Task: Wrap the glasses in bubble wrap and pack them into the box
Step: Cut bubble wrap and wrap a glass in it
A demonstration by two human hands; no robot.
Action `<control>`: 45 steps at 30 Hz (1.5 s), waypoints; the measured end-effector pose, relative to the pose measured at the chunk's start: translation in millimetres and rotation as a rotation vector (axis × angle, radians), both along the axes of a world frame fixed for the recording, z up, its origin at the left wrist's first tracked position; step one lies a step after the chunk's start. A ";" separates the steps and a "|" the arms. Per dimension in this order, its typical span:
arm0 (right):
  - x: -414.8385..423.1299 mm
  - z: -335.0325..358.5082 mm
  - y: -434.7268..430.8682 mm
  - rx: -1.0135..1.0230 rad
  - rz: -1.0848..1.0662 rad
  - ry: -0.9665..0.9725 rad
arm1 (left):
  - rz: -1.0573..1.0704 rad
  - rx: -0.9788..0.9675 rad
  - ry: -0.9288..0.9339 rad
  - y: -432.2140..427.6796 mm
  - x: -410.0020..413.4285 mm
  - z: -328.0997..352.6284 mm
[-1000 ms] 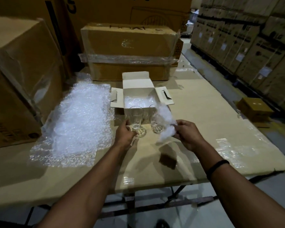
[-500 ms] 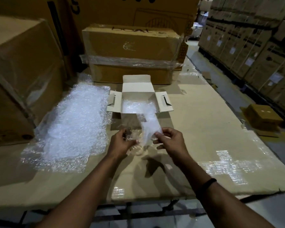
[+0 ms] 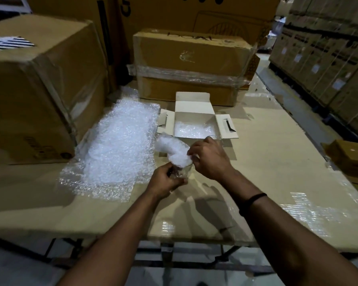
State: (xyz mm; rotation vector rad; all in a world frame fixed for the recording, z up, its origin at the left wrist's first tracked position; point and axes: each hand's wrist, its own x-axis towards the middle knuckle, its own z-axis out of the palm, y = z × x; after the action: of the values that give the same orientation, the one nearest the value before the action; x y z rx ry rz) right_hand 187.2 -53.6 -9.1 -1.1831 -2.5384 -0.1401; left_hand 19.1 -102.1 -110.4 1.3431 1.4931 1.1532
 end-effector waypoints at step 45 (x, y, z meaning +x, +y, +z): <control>-17.6 22.9 -2.1 -0.393 0.069 -0.568 | -0.087 0.025 -0.090 7.0 -6.6 -7.5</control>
State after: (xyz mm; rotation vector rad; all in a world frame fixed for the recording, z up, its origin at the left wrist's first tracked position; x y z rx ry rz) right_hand 169.7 -55.8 13.8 -1.3399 -3.2125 0.0546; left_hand 12.5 -95.1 -117.9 1.3425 1.3474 1.1645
